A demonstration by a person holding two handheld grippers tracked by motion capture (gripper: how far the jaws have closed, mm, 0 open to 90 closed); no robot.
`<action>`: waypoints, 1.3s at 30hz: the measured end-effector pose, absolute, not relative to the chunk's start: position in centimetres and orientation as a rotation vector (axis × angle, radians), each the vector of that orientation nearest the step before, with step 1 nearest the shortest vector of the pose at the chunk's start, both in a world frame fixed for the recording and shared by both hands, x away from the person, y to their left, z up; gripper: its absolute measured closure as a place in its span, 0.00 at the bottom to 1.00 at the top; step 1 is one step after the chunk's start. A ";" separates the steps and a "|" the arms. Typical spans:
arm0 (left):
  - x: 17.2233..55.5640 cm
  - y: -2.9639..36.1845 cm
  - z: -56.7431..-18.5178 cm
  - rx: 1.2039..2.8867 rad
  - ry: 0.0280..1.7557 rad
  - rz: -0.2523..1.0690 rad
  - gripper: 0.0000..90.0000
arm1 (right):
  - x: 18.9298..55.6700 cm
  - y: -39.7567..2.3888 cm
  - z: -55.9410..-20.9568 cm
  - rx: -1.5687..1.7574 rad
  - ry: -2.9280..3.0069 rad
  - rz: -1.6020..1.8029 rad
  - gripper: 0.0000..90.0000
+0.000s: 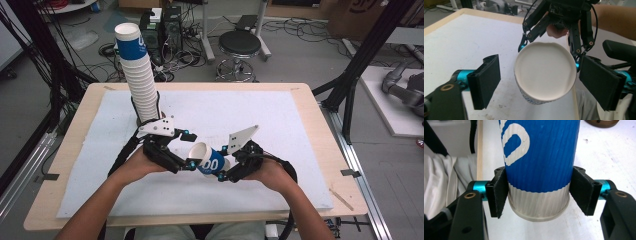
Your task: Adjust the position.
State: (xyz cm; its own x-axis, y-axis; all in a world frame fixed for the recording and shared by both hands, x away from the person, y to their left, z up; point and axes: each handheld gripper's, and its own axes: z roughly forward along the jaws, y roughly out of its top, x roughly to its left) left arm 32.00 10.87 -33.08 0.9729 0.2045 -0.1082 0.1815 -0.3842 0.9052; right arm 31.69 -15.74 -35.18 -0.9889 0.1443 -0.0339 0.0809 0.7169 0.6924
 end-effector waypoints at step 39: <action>32.9 11.7 -35.0 1.945 0.190 -0.017 0.34 | 32.0 -15.9 -33.5 0.220 2.797 1.166 0.22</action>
